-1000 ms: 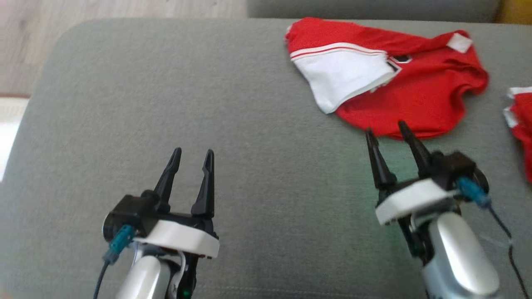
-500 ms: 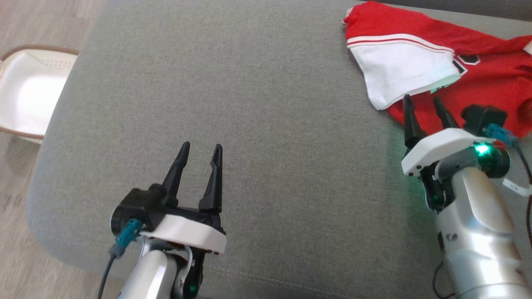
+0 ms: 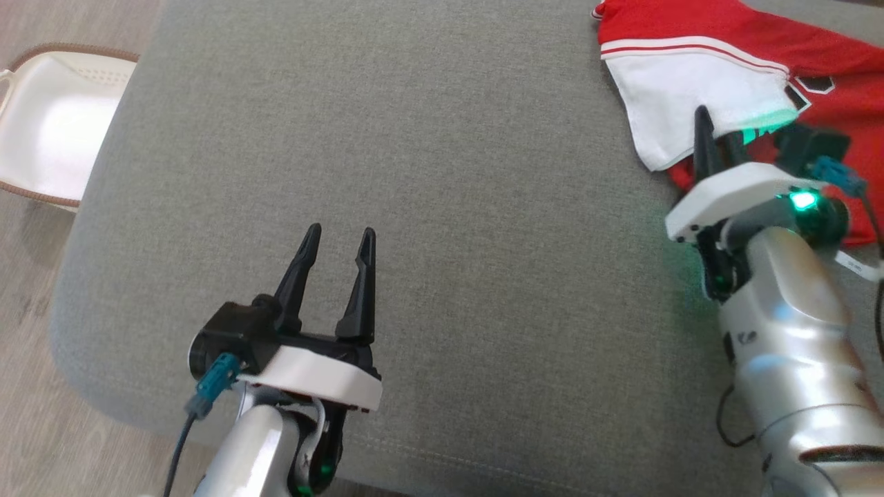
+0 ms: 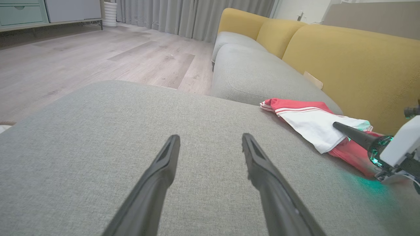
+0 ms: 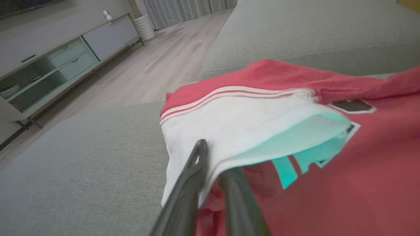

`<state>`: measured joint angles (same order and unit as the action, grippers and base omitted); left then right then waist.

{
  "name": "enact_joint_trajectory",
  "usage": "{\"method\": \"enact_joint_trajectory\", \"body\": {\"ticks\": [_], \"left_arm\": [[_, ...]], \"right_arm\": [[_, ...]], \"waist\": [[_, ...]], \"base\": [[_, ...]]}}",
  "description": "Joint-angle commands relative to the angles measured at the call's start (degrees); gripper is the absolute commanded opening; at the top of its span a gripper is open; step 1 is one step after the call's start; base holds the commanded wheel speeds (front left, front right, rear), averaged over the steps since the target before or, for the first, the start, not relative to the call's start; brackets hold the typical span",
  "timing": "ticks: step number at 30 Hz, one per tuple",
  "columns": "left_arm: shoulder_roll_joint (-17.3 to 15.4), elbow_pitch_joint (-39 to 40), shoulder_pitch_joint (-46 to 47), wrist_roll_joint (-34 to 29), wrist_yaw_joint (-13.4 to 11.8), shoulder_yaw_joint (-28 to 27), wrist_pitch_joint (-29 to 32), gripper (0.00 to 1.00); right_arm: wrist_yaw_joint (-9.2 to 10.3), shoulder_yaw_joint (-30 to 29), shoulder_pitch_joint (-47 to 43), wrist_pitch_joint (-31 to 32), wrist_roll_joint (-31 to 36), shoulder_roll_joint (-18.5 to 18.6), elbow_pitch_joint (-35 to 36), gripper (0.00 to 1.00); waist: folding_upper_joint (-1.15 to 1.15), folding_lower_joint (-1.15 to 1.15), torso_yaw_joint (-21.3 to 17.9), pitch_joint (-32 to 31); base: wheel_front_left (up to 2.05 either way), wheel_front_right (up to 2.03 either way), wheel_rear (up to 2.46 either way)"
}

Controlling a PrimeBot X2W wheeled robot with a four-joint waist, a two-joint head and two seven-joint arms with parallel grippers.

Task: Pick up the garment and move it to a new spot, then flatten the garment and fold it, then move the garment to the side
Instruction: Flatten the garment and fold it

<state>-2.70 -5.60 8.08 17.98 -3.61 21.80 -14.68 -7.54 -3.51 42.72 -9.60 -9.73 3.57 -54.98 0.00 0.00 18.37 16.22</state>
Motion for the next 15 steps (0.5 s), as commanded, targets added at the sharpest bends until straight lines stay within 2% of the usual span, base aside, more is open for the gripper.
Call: {"method": "enact_joint_trajectory", "body": {"ticks": [1, 8, 15], "left_arm": [[-0.18, 1.79, 2.12, 0.28, -0.33, -1.41, -0.32, 1.00], [-0.18, 0.95, 1.54, -0.31, -0.08, -2.12, -0.32, 1.00], [-0.18, 0.49, -0.04, -0.87, 0.18, -2.34, -0.32, 1.00]], "right_arm": [[0.05, 3.44, 1.99, -1.35, -1.26, -0.69, 1.29, 0.00], [0.05, 19.71, -1.37, -3.67, -13.20, -0.69, 6.98, 0.00], [0.05, 28.98, -5.71, -3.03, -19.74, -0.69, 16.97, 0.00]], "waist": [[0.00, 0.00, -0.34, -0.20], [0.00, 0.00, -3.01, -3.11], [0.00, 0.00, -4.93, -6.91]], "base": [[0.00, 0.00, 0.00], [0.00, 0.00, 0.00], [0.00, 0.00, 0.00]]}}
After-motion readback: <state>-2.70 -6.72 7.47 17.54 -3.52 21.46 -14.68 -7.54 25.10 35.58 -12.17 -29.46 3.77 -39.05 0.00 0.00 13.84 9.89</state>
